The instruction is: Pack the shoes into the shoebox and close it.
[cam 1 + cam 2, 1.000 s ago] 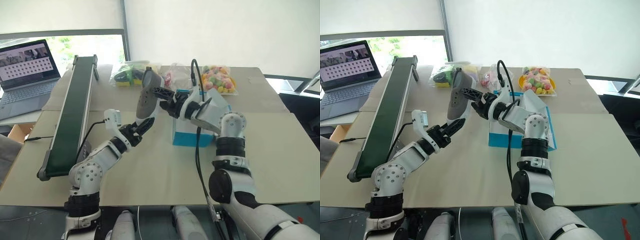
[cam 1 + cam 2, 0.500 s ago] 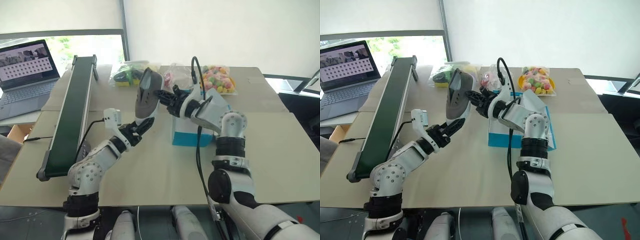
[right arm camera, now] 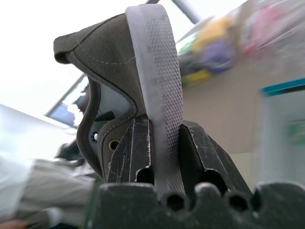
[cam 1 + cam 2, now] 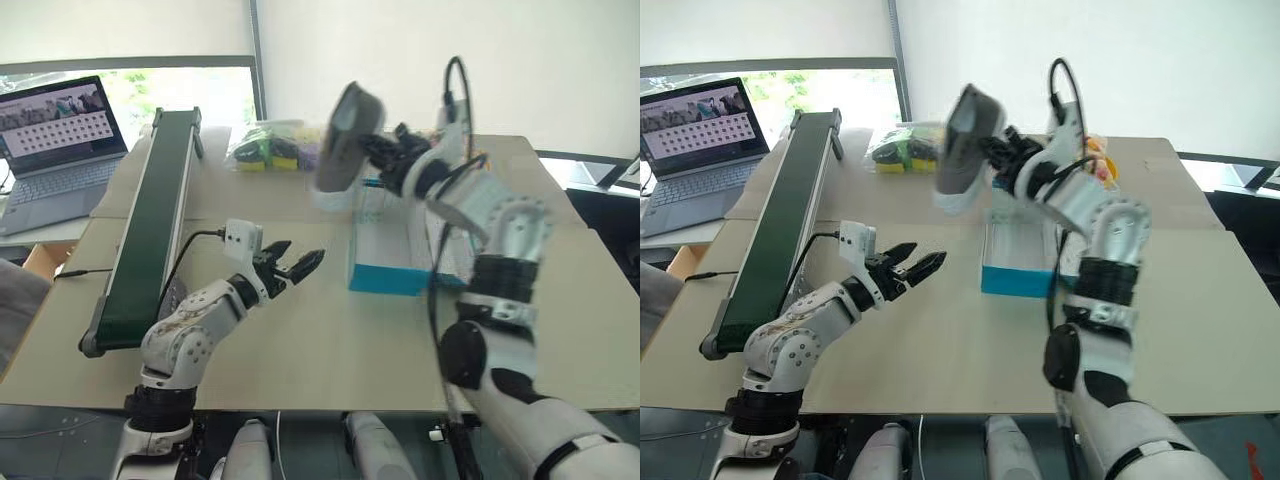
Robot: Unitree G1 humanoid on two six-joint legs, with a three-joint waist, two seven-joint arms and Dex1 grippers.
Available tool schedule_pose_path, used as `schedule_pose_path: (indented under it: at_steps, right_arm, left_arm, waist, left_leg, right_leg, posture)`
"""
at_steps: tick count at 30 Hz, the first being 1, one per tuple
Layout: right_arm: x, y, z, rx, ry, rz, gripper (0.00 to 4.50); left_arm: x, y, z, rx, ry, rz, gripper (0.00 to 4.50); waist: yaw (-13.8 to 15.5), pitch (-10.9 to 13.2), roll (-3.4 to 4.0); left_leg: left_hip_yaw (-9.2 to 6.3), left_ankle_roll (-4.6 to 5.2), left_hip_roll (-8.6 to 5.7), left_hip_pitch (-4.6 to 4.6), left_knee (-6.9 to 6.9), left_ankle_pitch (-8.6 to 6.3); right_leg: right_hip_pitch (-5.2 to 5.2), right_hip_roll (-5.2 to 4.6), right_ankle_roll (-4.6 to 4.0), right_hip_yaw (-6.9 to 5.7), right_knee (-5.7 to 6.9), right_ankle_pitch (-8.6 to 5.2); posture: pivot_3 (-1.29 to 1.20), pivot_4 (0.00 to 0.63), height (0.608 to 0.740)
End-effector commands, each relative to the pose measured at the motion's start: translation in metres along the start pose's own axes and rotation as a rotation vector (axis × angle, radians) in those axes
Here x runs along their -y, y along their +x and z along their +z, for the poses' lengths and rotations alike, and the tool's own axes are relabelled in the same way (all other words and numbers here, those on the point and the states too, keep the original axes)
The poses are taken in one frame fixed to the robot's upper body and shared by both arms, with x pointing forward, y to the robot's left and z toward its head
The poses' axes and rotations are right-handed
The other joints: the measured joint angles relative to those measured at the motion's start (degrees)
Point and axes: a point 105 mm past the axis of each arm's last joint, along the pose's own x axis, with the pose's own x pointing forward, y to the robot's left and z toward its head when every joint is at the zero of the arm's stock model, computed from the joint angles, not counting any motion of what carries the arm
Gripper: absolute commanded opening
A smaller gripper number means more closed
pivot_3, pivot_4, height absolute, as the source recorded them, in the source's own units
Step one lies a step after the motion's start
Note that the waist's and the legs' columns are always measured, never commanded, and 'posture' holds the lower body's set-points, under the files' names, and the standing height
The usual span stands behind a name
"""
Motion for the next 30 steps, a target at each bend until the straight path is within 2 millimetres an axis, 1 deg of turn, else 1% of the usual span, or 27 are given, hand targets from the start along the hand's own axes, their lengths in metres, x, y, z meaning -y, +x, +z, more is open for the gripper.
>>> schedule_pose_path:
  at_steps: [1, 3, 7, 9, 11, 13, 17, 18, 20, 22, 24, 26, 27, 28, 30]
  right_arm:
    - [0.022, -0.006, -0.012, -0.159, -0.142, -0.113, 0.67]
    - [0.046, -0.008, -0.024, -0.252, -0.219, -0.218, 0.67]
    - [0.067, -0.005, -0.041, -0.364, -0.303, -0.285, 0.67]
    - [0.076, -0.001, -0.046, -0.386, -0.325, -0.312, 0.67]
    - [0.090, 0.002, -0.048, -0.395, -0.361, -0.363, 0.67]
    - [0.096, 0.005, -0.050, -0.402, -0.390, -0.378, 0.67]
    - [0.098, 0.011, -0.050, -0.403, -0.403, -0.380, 0.67]
    - [0.098, 0.012, -0.049, -0.399, -0.406, -0.385, 1.26]
    - [0.098, 0.014, -0.048, -0.391, -0.401, -0.386, 1.63]
    - [0.097, 0.016, -0.047, -0.377, -0.390, -0.388, 2.38]
    - [0.094, 0.018, -0.047, -0.374, -0.382, -0.375, 3.02]
    - [0.088, 0.021, -0.045, -0.363, -0.395, -0.359, 3.64]
    - [0.081, 0.022, -0.039, -0.340, -0.406, -0.343, 4.01]
    - [0.076, 0.023, -0.036, -0.323, -0.414, -0.331, 4.01]
    - [0.057, 0.023, -0.016, -0.237, -0.447, -0.301, 4.01]
  left_arm:
    - [0.009, -0.002, 0.015, 0.012, 0.156, -0.085, 4.48]
    - [0.010, -0.001, 0.018, -0.006, 0.237, -0.120, 4.48]
    - [0.016, 0.004, 0.029, -0.001, 0.362, -0.179, 4.48]
    - [0.024, 0.005, 0.031, -0.003, 0.411, -0.228, 4.48]
    - [0.032, 0.004, 0.035, 0.000, 0.443, -0.278, 4.48]
    - [0.037, 0.003, 0.040, 0.010, 0.456, -0.312, 4.48]
    - [0.040, 0.002, 0.047, 0.025, 0.469, -0.322, 4.48]
    - [0.041, 0.002, 0.049, 0.032, 0.468, -0.318, 4.50]
    - [0.041, 0.002, 0.052, 0.043, 0.462, -0.313, 4.50]
    - [0.042, 0.002, 0.053, 0.045, 0.461, -0.310, 4.50]
    - [0.042, 0.002, 0.053, 0.047, 0.460, -0.306, 4.50]
    - [0.041, 0.002, 0.054, 0.051, 0.454, -0.299, 4.50]
    - [0.039, 0.001, 0.054, 0.050, 0.449, -0.288, 4.50]
    - [0.037, 0.001, 0.053, 0.049, 0.446, -0.281, 4.50]
    - [0.024, 0.001, 0.052, 0.048, 0.418, -0.210, 4.50]
  waist:
    - [-0.1, 0.0, 0.04]
    - [-0.3, 0.0, 0.05]
    - [-0.3, 0.0, 0.08]
    - [-0.2, 0.0, 0.08]
    - [-0.1, 0.0, 0.08]
    - [0.0, 0.0, 0.08]
    - [0.1, 0.0, 0.08]
    - [0.1, 0.0, 0.08]
    - [0.0, 0.0, 0.08]
    - [0.0, 0.0, 0.08]
    - [0.0, 0.0, 0.08]
    - [0.0, 0.0, 0.08]
    - [0.0, 0.0, 0.08]
    - [0.0, 0.0, 0.09]
    - [0.0, 0.1, 0.12]
  left_leg:
    - [0.01, 0.00, 0.00, 0.01, -0.02, 0.00]
    - [0.07, 0.00, 0.01, 0.06, -0.06, 0.00]
    - [0.08, 0.00, -0.01, 0.10, -0.02, 0.00]
    - [0.07, 0.00, -0.01, 0.11, 0.01, 0.00]
    - [0.08, 0.00, -0.01, 0.11, 0.03, 0.00]
    - [0.07, 0.00, -0.01, 0.10, 0.02, 0.00]
    - [0.06, 0.00, -0.01, 0.07, 0.00, 0.00]
    - [0.05, 0.00, -0.01, 0.07, 0.00, 0.00]
    - [0.05, 0.00, -0.02, 0.05, 0.01, 0.00]
    - [0.05, 0.00, -0.01, 0.05, 0.02, 0.00]
    - [0.05, 0.00, -0.01, 0.05, 0.03, 0.00]
    - [0.04, 0.00, -0.01, 0.06, 0.04, 0.00]
    - [0.05, 0.00, -0.01, 0.07, 0.04, 0.00]
    - [0.05, 0.00, -0.01, 0.07, 0.05, 0.01]
    - [0.04, 0.00, -0.01, 0.07, 0.04, 0.01]
  right_leg:
    - [-0.02, 0.00, -0.04, 0.01, 0.00, -0.02]
    - [-0.04, 0.01, -0.06, 0.06, 0.01, -0.04]
    - [-0.04, 0.01, -0.06, 0.09, 0.07, -0.03]
    - [-0.02, 0.01, -0.05, 0.09, 0.09, -0.03]
    - [-0.01, 0.01, -0.04, 0.09, 0.08, -0.02]
    - [0.00, 0.01, -0.03, 0.08, 0.07, -0.03]
    - [-0.01, 0.01, 0.21, 0.06, 0.08, 0.07]
    - [-0.01, 0.01, 0.23, 0.06, 0.08, 0.08]
    - [-0.02, 0.01, 0.28, 0.07, 0.08, 0.11]
    - [-0.02, 0.01, 0.37, 0.06, 0.09, 0.16]
    - [-0.02, 0.01, 0.38, 0.06, 0.11, 0.17]
    - [-0.02, 0.02, 0.37, 0.06, 0.12, 0.17]
    - [-0.01, 0.02, 0.37, 0.06, 0.12, 0.17]
    - [-0.01, 0.02, 0.37, 0.06, 0.13, 0.17]
    - [-0.01, 0.02, 0.37, 0.06, 0.14, 0.17]
  posture:
    - [0.00, 0.150, 0.740]
    - [0.00, 0.150, 0.740]
    - [0.00, 0.150, 0.740]
    - [0.00, 0.150, 0.740]
    - [0.00, 0.150, 0.740]
    - [0.00, 0.150, 0.740]
    - [0.00, 0.150, 0.740]
    - [0.00, 0.150, 0.740]
    - [0.00, 0.150, 0.740]
    - [0.00, 0.150, 0.740]
    - [0.00, 0.150, 0.740]
    - [0.00, 0.150, 0.740]
    - [0.00, 0.150, 0.740]
    - [0.00, 0.150, 0.740]
    - [0.00, 0.150, 0.740]
